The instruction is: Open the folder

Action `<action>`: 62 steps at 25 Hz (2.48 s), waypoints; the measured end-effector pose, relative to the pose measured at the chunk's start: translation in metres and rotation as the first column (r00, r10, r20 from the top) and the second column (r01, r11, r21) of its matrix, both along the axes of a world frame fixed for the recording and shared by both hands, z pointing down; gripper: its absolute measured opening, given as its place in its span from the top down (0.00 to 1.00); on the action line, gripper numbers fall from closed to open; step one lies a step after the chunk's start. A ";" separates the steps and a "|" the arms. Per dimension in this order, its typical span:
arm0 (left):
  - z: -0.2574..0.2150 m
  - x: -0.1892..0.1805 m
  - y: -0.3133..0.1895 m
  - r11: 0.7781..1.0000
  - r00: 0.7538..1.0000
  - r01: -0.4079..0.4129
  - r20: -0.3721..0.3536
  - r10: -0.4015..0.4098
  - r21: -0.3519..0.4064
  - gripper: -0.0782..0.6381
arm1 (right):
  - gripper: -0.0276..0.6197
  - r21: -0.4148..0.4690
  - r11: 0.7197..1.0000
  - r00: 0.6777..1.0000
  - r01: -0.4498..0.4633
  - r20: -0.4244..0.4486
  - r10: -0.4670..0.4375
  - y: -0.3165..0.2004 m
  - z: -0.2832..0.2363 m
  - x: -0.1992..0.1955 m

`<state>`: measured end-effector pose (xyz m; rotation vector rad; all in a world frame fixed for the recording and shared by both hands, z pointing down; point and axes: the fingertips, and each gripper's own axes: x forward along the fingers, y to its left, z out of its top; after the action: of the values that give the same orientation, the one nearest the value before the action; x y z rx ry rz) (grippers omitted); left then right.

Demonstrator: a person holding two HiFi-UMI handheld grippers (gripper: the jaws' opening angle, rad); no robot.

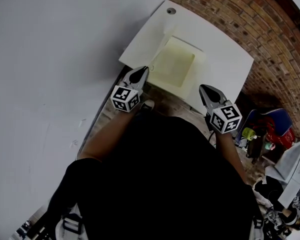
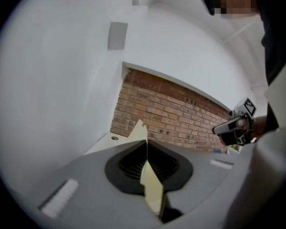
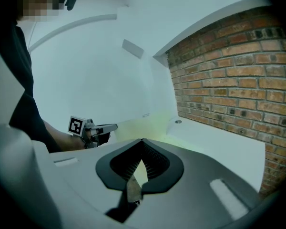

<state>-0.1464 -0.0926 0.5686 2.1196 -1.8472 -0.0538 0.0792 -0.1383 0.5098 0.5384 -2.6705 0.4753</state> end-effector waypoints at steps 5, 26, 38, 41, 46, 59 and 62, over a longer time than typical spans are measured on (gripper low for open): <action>0.002 -0.031 0.005 0.997 0.992 0.083 -0.093 -0.083 -0.005 0.88 | 0.95 -0.001 1.000 1.000 0.007 -0.003 -0.007 -0.003 0.001 -0.007; 0.031 -0.120 0.021 0.975 0.975 0.210 -0.060 -0.214 -0.065 0.88 | 0.95 0.013 1.000 1.000 -0.024 -0.011 0.024 -0.011 -0.004 -0.017; 0.056 -0.160 0.026 0.957 0.958 0.261 -0.091 -0.273 -0.124 0.88 | 0.95 0.021 0.999 0.999 -0.048 -0.018 0.048 -0.013 -0.007 -0.026; 0.064 -0.170 0.029 0.952 0.954 0.270 -0.093 -0.284 -0.142 0.88 | 0.95 0.021 0.998 0.998 -0.057 -0.020 0.057 -0.011 -0.007 -0.028; 0.079 -0.185 0.033 0.945 0.950 0.278 -0.095 -0.296 -0.171 0.88 | 0.95 0.014 0.998 0.998 -0.061 -0.027 0.062 -0.008 -0.003 -0.034; 0.117 -0.222 0.035 0.927 0.949 0.277 -0.081 -0.305 -0.254 0.88 | 0.95 0.007 0.996 0.995 -0.088 -0.045 0.088 -0.004 0.003 -0.049; 0.125 -0.230 0.035 0.921 0.948 0.277 -0.077 -0.308 -0.273 0.88 | 0.95 0.008 0.995 0.994 -0.098 -0.048 0.098 -0.004 0.004 -0.050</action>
<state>-0.3764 -0.0579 0.6934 1.6193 -1.9650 -0.0069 0.0293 -0.1424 0.5136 0.6765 -2.6091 0.4762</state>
